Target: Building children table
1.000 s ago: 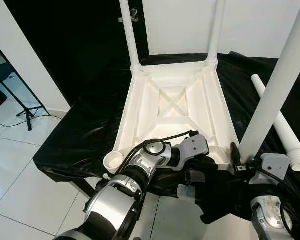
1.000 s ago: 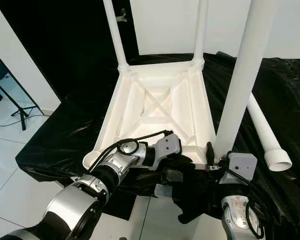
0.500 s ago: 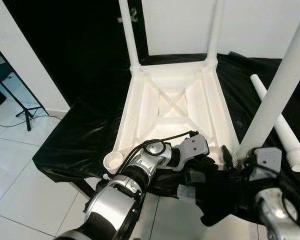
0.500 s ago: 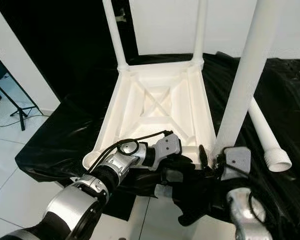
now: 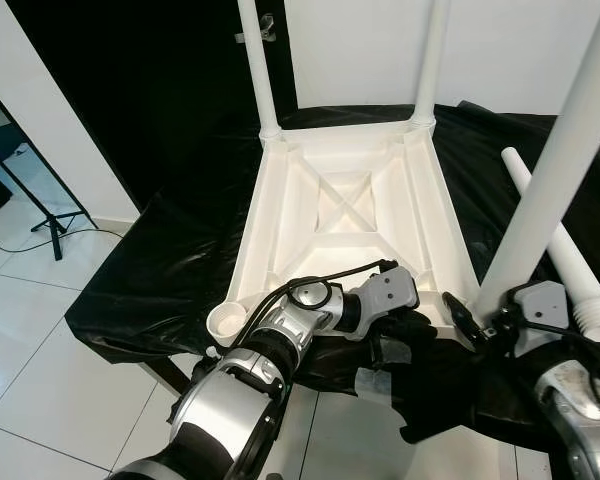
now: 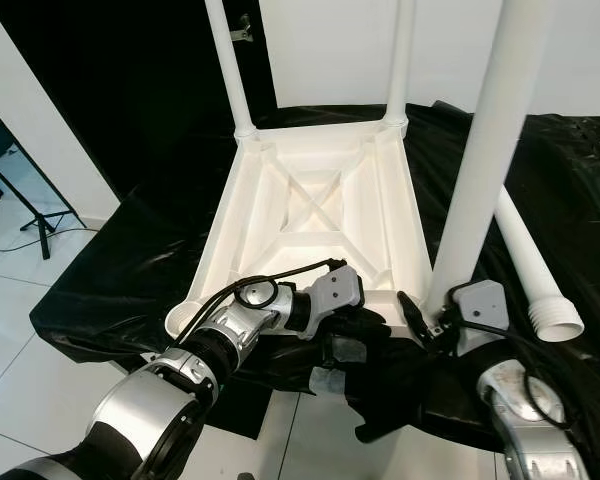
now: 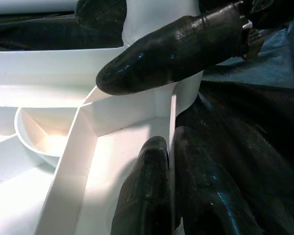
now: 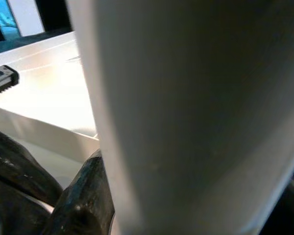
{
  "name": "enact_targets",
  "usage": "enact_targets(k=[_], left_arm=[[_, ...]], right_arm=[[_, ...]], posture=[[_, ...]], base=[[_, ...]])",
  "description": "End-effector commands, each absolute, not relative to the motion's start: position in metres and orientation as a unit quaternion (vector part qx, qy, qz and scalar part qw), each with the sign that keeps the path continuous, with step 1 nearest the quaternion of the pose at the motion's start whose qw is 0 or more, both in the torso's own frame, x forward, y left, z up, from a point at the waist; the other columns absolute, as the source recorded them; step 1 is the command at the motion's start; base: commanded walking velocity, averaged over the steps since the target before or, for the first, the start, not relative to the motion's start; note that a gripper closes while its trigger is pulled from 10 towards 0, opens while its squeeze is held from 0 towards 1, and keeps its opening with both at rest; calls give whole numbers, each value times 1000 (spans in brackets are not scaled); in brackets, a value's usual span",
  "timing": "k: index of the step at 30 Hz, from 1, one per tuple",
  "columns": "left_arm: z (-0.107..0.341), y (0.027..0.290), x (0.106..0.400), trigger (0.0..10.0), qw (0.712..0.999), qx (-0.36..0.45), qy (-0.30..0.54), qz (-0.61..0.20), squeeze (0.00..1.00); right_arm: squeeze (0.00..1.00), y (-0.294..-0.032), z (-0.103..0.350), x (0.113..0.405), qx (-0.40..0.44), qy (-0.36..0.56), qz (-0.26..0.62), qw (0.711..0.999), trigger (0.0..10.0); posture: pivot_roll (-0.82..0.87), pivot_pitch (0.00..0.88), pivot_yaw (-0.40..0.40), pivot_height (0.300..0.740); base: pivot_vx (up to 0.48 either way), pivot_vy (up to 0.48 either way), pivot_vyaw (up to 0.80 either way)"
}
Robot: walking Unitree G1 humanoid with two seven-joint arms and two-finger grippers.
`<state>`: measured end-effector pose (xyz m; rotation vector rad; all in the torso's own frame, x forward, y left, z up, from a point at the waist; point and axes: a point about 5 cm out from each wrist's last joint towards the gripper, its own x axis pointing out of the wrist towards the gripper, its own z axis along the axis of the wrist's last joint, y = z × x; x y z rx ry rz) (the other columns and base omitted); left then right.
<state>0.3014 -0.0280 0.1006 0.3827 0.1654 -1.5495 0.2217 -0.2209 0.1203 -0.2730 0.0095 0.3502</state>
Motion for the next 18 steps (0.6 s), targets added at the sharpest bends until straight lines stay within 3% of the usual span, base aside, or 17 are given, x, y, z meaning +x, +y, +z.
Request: enact_targets(k=[1,9,13,18], left_arm=[[63,-14,296,10000,750,169,154,-621,0],[64,-17,295,10000,746,170,151,-626,0],[63,-15,296,10000,745,173,152,-626,0],[63,-13,296,10000,745,174,153,-625,0]], right_arm=[[0,-217,111,212,-117,40,219,968,0],[0,-205,92,202,-85,88,215,969,0],[0,-193,94,204,-69,19,78,994,0],[0,-195,102,206,-61,-31,-31,997,0]], posture=[[3,0,75,740],[-5,0,83,740],[0,0,85,740],[11,0,84,740]], base=[[0,0,0],[0,0,0],[0,0,0],[0,0,0]])
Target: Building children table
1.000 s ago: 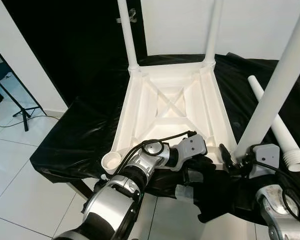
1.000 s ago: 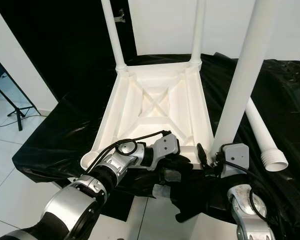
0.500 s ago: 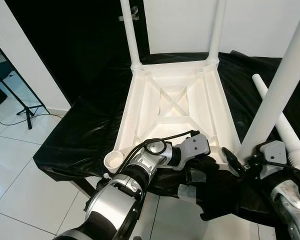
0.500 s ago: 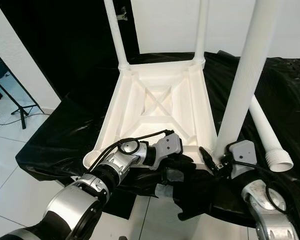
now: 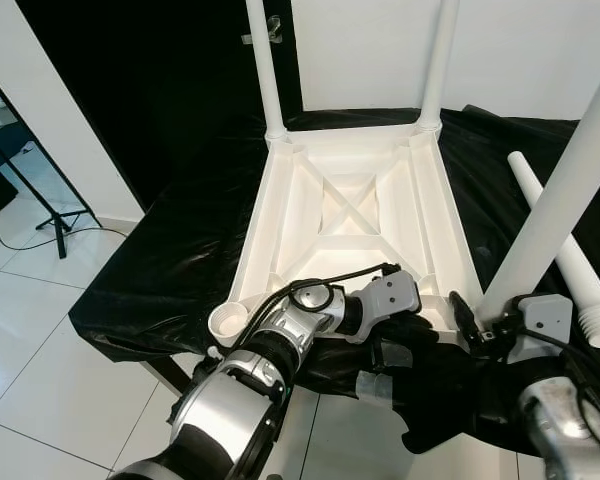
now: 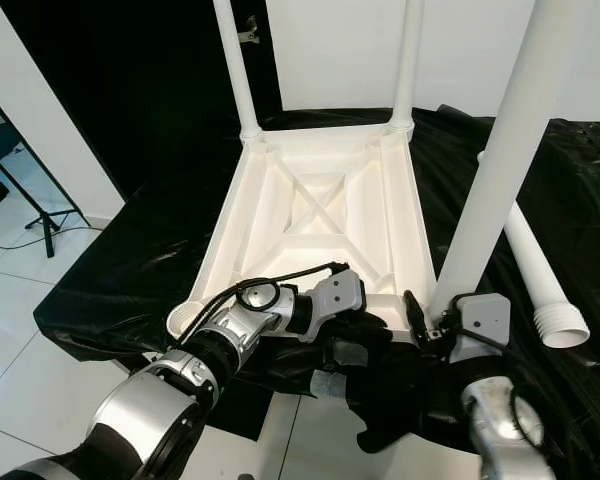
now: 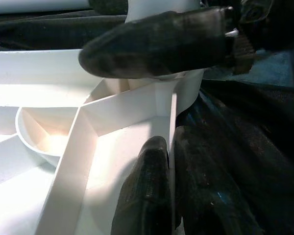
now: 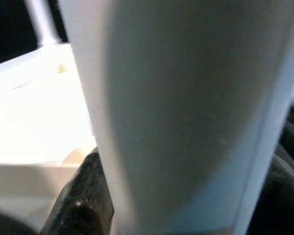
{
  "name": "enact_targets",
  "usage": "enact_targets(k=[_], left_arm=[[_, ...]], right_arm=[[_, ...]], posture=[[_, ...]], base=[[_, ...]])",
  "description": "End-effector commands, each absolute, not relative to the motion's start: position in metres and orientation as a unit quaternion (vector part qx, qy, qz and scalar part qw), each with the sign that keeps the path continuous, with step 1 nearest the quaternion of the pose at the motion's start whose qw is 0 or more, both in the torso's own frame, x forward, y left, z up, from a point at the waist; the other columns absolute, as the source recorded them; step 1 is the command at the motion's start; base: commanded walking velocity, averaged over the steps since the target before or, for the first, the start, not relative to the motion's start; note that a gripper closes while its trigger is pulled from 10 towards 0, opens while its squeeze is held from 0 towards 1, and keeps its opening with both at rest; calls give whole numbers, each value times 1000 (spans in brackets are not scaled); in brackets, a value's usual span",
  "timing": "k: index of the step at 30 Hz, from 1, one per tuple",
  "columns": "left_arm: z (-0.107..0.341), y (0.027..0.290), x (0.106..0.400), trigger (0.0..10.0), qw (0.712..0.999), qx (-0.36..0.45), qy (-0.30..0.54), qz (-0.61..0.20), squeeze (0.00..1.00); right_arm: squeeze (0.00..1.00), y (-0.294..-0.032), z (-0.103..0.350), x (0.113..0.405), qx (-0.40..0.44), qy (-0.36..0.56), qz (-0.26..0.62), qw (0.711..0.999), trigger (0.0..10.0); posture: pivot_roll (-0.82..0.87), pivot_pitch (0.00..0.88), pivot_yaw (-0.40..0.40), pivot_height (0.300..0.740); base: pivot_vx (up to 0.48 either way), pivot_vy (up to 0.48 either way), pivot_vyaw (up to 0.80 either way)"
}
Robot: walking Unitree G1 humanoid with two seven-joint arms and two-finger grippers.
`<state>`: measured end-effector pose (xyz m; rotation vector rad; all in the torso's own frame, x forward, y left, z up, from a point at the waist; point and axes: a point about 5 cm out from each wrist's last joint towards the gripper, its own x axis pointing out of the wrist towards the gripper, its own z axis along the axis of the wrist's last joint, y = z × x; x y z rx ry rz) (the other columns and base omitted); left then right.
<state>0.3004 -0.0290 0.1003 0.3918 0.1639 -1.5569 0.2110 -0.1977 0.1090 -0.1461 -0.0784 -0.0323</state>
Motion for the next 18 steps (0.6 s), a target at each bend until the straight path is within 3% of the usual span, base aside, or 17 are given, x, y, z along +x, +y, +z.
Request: enact_targets(k=[1,5,11,12,13,14,17,18], left_arm=[[63,-13,296,10000,745,174,153,-625,0],[62,-11,296,10000,745,176,154,-624,0],[62,-10,297,10000,745,178,155,-624,0],[62,-9,297,10000,745,179,155,-623,0],[62,-9,297,10000,745,179,155,-623,0],[63,-9,298,10000,746,179,155,-623,0],[63,-9,298,10000,746,179,155,-623,0],[63,-10,297,10000,745,177,155,-624,0]], right_arm=[[0,-195,102,206,-61,-31,-31,997,0],[0,-199,105,209,-61,-40,-84,994,0],[0,-193,106,209,-74,-47,-75,993,0],[0,-190,105,210,-72,-41,-52,995,4431],[0,-190,105,210,-72,-41,-52,995,4431],[1000,-185,105,211,-66,-43,-23,997,10000],[1000,-183,106,212,-65,-45,-6,997,10000],[820,-185,111,217,-84,-51,22,995,10000]], posture=[[11,0,84,740],[17,0,86,740],[20,0,90,740],[20,0,91,740],[20,0,91,740],[17,0,91,740],[15,0,91,740],[9,0,94,740]], base=[[0,0,0],[0,0,0],[0,0,0],[0,0,0],[0,0,0],[0,0,0],[0,0,0],[0,0,0]])
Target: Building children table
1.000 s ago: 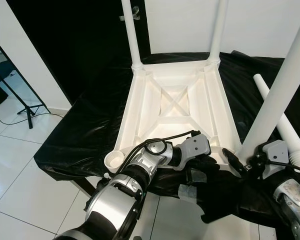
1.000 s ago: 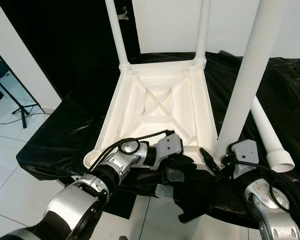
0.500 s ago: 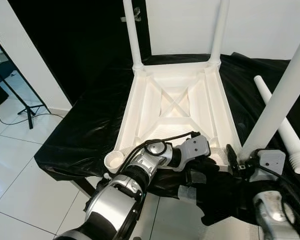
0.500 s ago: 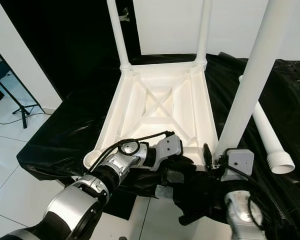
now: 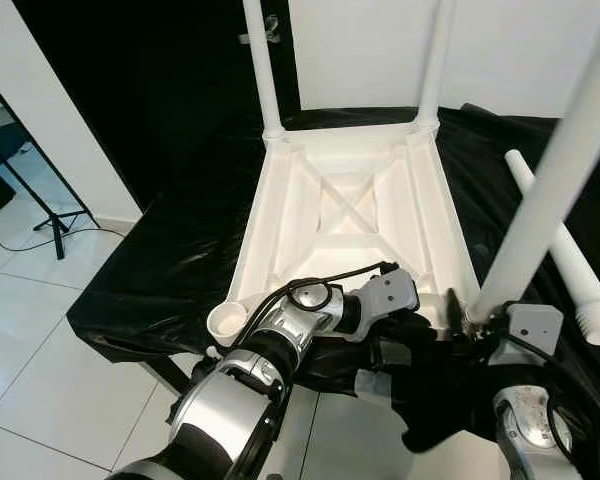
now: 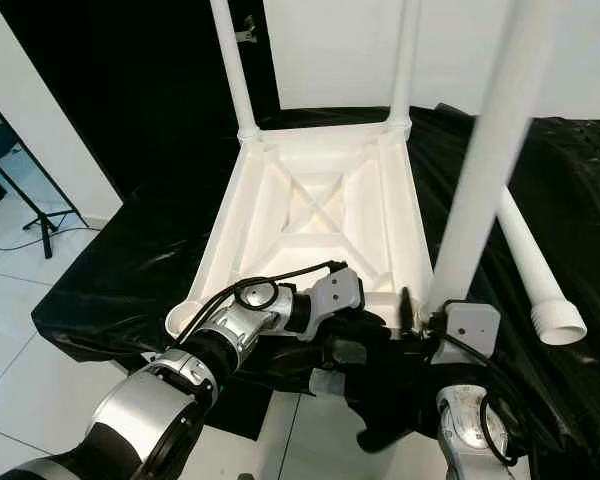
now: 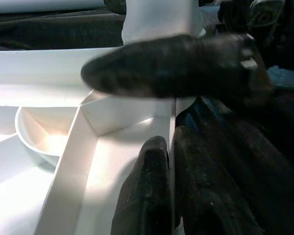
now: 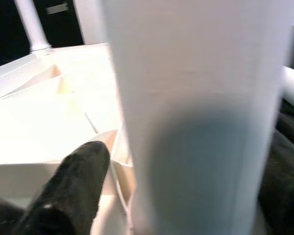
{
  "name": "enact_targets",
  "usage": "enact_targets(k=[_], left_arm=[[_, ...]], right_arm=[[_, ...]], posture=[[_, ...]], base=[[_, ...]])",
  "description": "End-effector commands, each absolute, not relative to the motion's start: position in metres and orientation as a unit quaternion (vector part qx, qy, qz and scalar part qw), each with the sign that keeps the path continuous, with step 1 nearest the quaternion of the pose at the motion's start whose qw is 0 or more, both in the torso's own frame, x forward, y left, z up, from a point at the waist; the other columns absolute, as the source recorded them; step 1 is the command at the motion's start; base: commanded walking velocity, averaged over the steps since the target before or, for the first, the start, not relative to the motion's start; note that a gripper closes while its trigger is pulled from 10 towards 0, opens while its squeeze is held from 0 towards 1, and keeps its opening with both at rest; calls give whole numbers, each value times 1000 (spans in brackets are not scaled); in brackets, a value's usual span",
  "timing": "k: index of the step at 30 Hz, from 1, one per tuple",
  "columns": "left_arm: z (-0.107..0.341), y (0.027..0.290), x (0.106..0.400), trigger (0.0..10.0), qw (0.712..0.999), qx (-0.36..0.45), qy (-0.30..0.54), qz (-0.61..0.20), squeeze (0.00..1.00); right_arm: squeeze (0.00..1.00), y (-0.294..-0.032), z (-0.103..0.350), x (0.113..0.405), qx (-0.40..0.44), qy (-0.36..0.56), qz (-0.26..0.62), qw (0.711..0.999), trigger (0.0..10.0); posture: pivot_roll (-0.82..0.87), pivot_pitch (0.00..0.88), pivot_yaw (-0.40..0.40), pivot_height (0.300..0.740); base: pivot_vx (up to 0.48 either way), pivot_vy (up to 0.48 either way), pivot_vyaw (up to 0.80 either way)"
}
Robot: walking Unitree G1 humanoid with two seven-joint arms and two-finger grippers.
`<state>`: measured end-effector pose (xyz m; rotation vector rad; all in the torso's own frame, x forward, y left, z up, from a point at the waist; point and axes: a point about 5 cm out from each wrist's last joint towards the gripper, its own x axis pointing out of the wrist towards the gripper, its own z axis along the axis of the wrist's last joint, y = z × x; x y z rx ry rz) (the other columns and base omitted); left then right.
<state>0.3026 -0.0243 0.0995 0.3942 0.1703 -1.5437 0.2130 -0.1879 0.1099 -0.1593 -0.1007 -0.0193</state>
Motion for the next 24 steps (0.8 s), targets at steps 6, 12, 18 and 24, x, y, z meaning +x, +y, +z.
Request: enact_targets(k=[6,12,18,24], left_arm=[[62,-11,296,10000,744,176,155,-625,0],[62,-11,296,10000,744,175,156,-626,0],[62,-12,296,10000,744,175,155,-626,0],[63,-13,296,10000,744,176,154,-626,0]], right_arm=[[0,-194,117,221,-108,-54,53,991,10000],[0,-202,125,219,-113,-37,133,984,10000],[0,-205,119,210,-110,3,198,974,392],[0,-203,117,204,-99,21,246,964,0]], posture=[[5,0,97,740],[2,0,96,740],[-3,0,98,740],[-7,0,102,740]], base=[[0,0,0],[0,0,0],[0,0,0],[0,0,0]])
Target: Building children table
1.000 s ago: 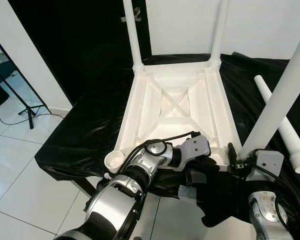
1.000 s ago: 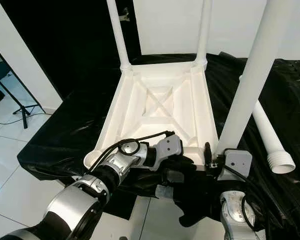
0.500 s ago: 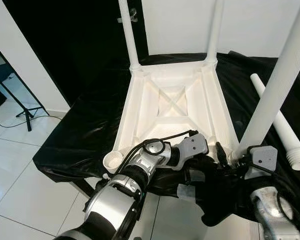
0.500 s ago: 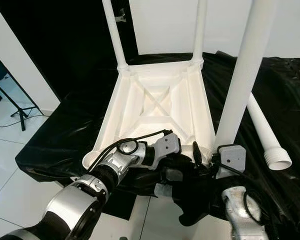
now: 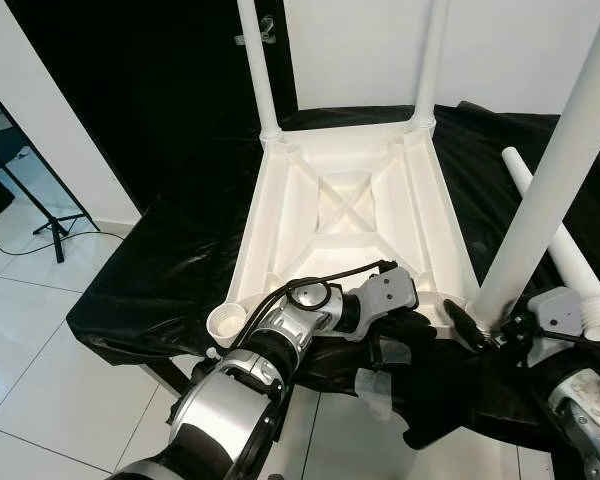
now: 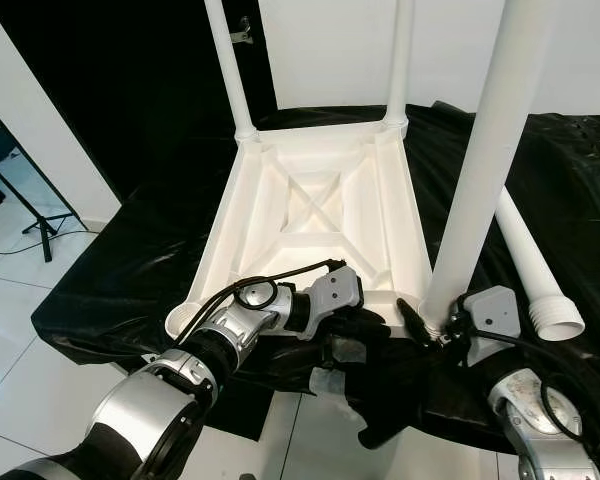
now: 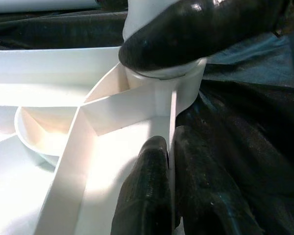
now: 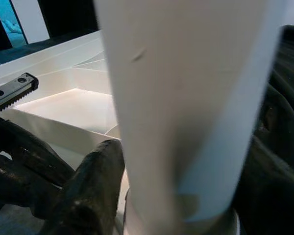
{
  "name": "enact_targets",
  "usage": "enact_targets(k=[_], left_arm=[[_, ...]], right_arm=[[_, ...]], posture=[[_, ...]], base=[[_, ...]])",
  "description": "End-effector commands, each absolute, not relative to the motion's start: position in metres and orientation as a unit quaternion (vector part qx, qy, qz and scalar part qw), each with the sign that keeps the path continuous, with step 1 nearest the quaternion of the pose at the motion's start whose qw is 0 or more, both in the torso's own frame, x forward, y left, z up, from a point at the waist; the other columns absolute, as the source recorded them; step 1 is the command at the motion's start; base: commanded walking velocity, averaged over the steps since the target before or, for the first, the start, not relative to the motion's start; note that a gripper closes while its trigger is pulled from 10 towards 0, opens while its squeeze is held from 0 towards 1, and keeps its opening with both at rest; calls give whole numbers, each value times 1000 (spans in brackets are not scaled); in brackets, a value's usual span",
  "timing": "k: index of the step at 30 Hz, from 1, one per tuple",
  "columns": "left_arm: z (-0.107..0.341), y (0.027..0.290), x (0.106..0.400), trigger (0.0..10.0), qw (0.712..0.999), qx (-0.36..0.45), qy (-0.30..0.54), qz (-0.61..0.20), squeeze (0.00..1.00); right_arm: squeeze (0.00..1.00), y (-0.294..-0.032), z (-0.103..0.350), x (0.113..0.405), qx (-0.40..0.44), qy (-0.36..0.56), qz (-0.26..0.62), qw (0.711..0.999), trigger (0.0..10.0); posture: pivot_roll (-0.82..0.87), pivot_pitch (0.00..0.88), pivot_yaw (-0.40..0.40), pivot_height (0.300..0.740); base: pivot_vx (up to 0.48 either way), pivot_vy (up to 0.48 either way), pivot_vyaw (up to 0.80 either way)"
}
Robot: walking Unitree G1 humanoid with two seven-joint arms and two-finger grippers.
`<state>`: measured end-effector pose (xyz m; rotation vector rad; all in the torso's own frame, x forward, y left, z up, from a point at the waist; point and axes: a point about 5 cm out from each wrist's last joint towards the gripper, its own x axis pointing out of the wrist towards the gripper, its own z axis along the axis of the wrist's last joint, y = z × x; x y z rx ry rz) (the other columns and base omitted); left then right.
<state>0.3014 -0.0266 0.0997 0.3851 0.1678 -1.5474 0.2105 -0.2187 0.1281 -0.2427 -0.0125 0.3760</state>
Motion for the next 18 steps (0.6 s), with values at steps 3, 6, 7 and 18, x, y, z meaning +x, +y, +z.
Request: enact_targets(k=[3,6,7,18], left_arm=[[63,-13,296,10000,743,176,154,-627,0],[63,-14,296,10000,743,177,154,-627,0],[64,-14,296,10000,743,177,154,-627,0],[64,-12,297,10000,745,177,153,-625,0]], right_arm=[[0,-202,115,202,-95,29,256,962,0],[0,-197,110,201,-88,37,248,964,0],[0,-194,107,204,-89,26,207,974,0],[0,-199,114,204,-70,-56,-68,994,0]], posture=[[-8,0,104,740],[-6,0,102,740],[-4,0,101,740],[13,0,93,740]], base=[[0,0,0],[0,0,0],[0,0,0],[0,0,0]])
